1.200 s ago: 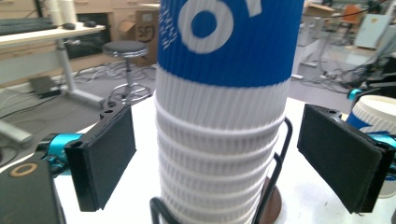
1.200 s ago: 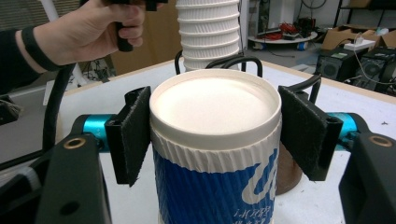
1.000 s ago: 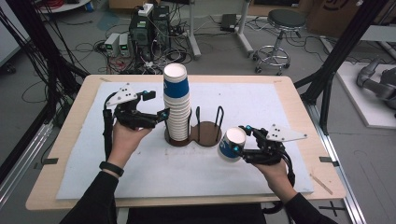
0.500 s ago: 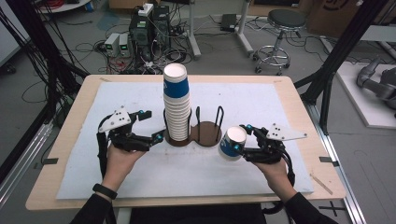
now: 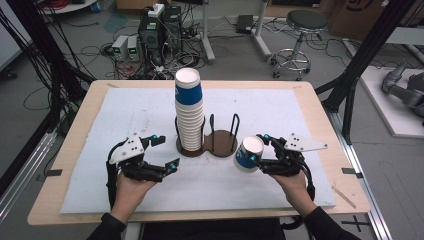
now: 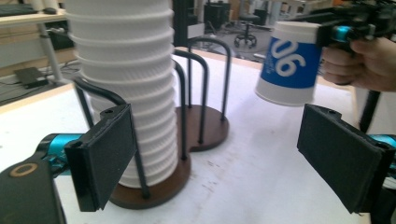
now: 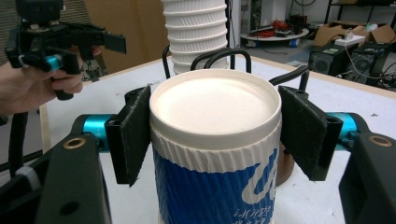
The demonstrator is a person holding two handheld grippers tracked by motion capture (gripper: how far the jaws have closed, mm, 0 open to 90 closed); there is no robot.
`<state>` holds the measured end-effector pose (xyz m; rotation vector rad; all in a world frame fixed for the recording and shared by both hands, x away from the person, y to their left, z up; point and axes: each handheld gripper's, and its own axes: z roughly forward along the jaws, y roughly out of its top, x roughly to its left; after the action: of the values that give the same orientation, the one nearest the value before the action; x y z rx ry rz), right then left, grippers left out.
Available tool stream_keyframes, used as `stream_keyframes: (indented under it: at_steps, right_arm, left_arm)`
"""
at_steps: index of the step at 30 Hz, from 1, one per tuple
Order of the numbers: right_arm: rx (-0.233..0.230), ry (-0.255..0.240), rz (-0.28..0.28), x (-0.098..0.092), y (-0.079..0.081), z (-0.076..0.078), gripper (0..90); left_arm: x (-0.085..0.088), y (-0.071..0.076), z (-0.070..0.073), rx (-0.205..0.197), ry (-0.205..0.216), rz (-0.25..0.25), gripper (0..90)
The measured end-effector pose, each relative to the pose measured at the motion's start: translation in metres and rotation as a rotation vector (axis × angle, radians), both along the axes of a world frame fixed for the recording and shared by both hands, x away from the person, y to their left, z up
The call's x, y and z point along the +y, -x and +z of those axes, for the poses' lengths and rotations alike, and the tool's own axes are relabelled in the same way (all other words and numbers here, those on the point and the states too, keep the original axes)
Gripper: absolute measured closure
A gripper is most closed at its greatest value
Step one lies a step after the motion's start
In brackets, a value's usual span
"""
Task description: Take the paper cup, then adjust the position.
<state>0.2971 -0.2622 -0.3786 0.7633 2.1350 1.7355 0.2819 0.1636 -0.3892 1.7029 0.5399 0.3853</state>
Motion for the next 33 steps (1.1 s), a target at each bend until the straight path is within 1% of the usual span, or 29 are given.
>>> stream_keyframes:
  at_steps: [4,5,7,8,11,12,15,17,20,21,25,28,30,32,33]
  right_arm:
    - [0.003,0.004,0.001,0.001,0.0,-0.002,30.4]
    - [-0.003,0.008,0.0,0.002,0.0,-0.002,30.4]
    - [-0.003,0.013,-0.004,0.002,0.001,-0.002,30.4]
    - [-0.012,0.017,-0.008,0.001,0.001,-0.002,30.4]
    - [-0.01,0.01,-0.014,0.0,0.002,-0.002,30.4]
    - [-0.012,0.01,-0.018,-0.001,0.002,-0.001,30.4]
    - [-0.017,0.003,-0.018,-0.003,0.003,-0.001,30.4]
    - [-0.015,-0.003,-0.015,-0.003,0.003,0.0,30.4]
    - [-0.014,-0.011,0.0,-0.003,0.002,0.0,30.4]
    - [-0.016,-0.013,0.004,-0.003,0.002,0.0,30.4]
    - [-0.015,-0.027,0.028,-0.003,0.002,0.0,30.4]
    - [-0.027,-0.028,0.041,-0.001,0.002,0.001,30.4]
    - [-0.027,-0.03,0.058,0.0,0.003,0.002,30.4]
    - [-0.042,-0.018,0.066,0.003,0.004,0.002,30.4]
    - [-0.04,-0.023,0.073,0.004,0.005,0.002,30.4]
  left_arm:
    - [-0.002,-0.001,-0.009,0.031,-0.003,0.002,11.4]
    - [-0.002,-0.002,-0.011,0.036,-0.001,0.004,11.4]
    - [-0.004,-0.004,-0.012,0.034,-0.013,-0.001,11.4]
    - [-0.005,-0.005,-0.012,0.032,-0.025,-0.001,11.4]
    - [-0.009,-0.007,-0.01,0.028,-0.012,-0.011,11.4]
    - [-0.01,-0.007,-0.01,0.024,-0.016,-0.012,11.4]
    - [-0.015,-0.008,-0.013,0.034,-0.02,-0.035,11.4]
    - [-0.017,-0.009,-0.013,0.037,-0.032,-0.046,11.4]
    - [-0.02,-0.007,-0.014,0.033,-0.032,-0.081,11.4]
    - [-0.021,-0.007,-0.014,0.036,-0.028,-0.085,11.4]
    - [-0.027,-0.006,-0.016,0.049,-0.034,-0.118,11.4]
    - [-0.031,-0.004,-0.016,0.051,-0.035,-0.149,11.4]
    - [-0.035,-0.003,-0.016,0.06,-0.048,-0.181,11.4]
    - [-0.04,0.0,-0.015,0.058,-0.068,-0.19,11.4]
    - [-0.042,0.0,-0.015,0.056,-0.068,-0.194,11.4]
